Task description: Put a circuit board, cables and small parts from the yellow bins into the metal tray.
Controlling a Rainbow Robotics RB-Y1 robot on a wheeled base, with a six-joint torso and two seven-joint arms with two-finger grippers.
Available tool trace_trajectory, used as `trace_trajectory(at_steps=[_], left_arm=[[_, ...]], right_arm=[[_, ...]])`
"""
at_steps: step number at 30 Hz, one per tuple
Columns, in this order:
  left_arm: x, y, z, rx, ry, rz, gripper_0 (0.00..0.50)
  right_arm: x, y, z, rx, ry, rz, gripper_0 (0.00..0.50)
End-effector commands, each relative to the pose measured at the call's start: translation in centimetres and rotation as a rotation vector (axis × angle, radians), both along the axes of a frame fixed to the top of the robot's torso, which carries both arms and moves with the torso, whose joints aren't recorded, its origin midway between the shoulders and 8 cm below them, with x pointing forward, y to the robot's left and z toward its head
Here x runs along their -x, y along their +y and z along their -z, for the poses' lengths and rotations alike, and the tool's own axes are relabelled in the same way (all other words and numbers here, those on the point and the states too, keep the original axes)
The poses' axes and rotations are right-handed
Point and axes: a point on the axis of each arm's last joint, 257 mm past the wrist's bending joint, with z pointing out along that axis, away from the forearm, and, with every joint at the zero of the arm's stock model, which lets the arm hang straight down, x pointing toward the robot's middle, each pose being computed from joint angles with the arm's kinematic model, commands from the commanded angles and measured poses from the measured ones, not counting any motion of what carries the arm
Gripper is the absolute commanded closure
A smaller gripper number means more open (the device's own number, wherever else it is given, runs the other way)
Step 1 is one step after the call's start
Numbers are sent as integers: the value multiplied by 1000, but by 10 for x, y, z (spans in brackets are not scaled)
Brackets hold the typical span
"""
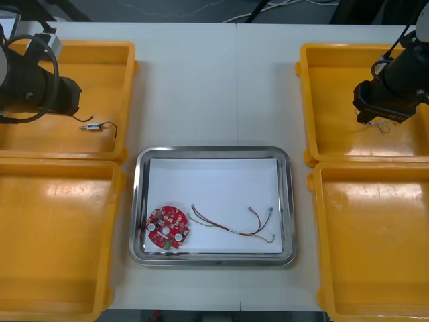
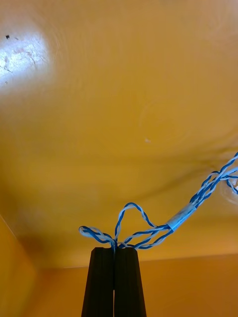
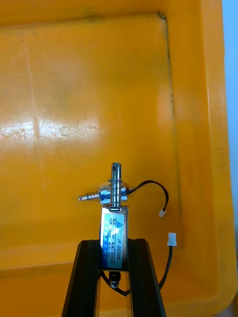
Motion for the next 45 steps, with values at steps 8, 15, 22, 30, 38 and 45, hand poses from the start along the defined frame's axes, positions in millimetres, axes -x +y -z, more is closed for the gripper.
trace_trajectory(at_steps=[8, 15, 22, 30, 38, 45], left_arm=[[-3, 22, -12, -64, -51, -48, 500], [-3, 20, -12, -59, -49, -44, 500], [1, 17, -12, -51, -42, -43, 500], [26, 3, -24, -54, -14, -40, 500], [43, -36, -24, 31, -16, -33, 500], [54, -59, -11, 35, -23, -18, 500]], right_arm=[[-6, 13, -6, -39, -32, 13, 84], [-15, 11, -11, -8, -68, 30, 0], [-24, 0, -15, -50, -89, 226, 0], [-21, -17, -17, -94, -67, 461, 0], [-15, -32, -14, -159, -40, 743, 0], [-16, -48, 5, -189, -61, 858, 0]])
